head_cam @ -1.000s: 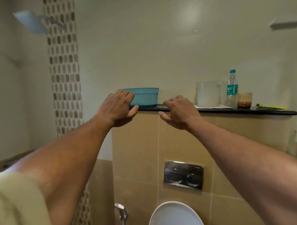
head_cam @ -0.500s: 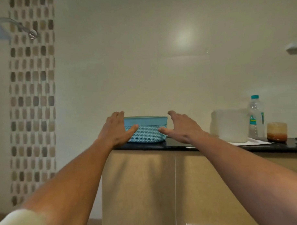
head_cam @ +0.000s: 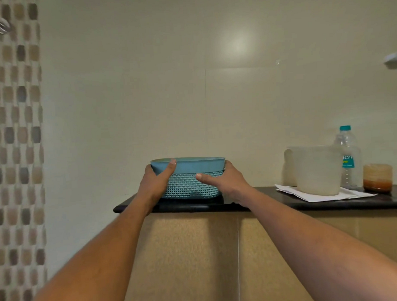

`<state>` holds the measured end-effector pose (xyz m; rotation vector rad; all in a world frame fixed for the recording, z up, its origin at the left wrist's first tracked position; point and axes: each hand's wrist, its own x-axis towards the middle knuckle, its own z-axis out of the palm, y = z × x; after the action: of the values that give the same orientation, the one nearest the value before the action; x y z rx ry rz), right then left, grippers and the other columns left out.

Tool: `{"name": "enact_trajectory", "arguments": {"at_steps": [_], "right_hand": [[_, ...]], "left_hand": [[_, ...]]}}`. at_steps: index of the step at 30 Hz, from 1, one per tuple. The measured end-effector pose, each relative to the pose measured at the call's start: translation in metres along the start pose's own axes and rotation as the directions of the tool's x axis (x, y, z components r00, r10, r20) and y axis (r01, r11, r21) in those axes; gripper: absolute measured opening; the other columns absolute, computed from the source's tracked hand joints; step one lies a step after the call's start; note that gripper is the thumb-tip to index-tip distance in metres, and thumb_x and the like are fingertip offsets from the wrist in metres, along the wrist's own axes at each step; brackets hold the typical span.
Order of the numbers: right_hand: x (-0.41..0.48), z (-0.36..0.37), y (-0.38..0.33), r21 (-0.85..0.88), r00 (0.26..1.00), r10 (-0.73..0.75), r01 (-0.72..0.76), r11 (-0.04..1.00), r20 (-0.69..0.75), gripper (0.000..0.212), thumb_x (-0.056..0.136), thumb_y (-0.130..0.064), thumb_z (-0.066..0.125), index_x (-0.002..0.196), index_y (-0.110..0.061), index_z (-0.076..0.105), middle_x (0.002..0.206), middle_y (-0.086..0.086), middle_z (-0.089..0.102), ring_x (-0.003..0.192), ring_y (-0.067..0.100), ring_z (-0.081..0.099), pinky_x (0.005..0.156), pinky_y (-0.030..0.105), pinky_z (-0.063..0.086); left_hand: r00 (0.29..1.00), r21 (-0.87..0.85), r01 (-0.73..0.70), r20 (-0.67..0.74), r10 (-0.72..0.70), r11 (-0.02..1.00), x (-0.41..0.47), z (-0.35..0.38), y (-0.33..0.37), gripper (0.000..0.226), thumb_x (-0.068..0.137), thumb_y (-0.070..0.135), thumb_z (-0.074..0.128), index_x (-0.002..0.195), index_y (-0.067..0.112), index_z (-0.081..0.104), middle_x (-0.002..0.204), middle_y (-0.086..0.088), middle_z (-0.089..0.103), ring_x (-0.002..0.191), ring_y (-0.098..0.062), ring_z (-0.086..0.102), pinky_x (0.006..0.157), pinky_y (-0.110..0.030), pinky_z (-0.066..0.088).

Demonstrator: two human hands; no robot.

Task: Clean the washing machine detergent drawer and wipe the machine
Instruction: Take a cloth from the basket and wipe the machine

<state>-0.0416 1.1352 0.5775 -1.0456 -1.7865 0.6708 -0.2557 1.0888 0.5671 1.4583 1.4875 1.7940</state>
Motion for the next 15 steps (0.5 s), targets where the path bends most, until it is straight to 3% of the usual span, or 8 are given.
{"name": "enact_trajectory", "arguments": {"at_steps": [6, 12, 15], "right_hand": [[-0.008, -0.008, -0.006, 0.174, 0.996, -0.090, 0.092, 0.980, -0.021, 0.083, 0.070, -0.044, 0.088, 0.138, -0.024, 0.044, 0.124, -0.004, 0.061, 0.114, 0.017, 0.059, 0.099, 0.031, 0.048], [-0.050, -0.032, -0.035, 0.229, 0.983, -0.186, 0.184, 0.956, -0.014, 0.082, 0.068, -0.048, 0.088, 0.136, -0.025, 0.048, 0.123, -0.004, 0.063, 0.113, 0.017, 0.061, 0.102, 0.035, 0.049], [-0.093, -0.043, -0.048, 0.302, 0.973, -0.228, 0.211, 0.930, 0.021, 0.078, 0.067, -0.051, 0.088, 0.132, -0.028, 0.051, 0.121, -0.007, 0.066, 0.110, 0.015, 0.063, 0.100, 0.036, 0.051]], "left_hand": [[0.999, -0.049, -0.023, -0.025, 0.022, 0.999, -0.008, -0.003, 0.009, 0.103, 0.057, 0.093, 0.062, 0.132, 0.023, 0.054, 0.124, -0.001, 0.067, 0.112, -0.021, 0.066, 0.100, -0.049, 0.053], [0.986, -0.054, -0.035, -0.164, 0.025, 0.998, -0.073, -0.016, 0.059, 0.109, 0.054, 0.096, 0.057, 0.129, 0.017, 0.056, 0.119, -0.004, 0.068, 0.106, -0.021, 0.067, 0.094, -0.050, 0.056], [0.963, -0.063, -0.031, -0.269, 0.013, 0.998, -0.129, -0.025, 0.092, 0.070, 0.079, 0.077, 0.054, 0.111, 0.016, 0.061, 0.110, -0.003, 0.066, 0.102, -0.022, 0.065, 0.095, -0.051, 0.054]]}}
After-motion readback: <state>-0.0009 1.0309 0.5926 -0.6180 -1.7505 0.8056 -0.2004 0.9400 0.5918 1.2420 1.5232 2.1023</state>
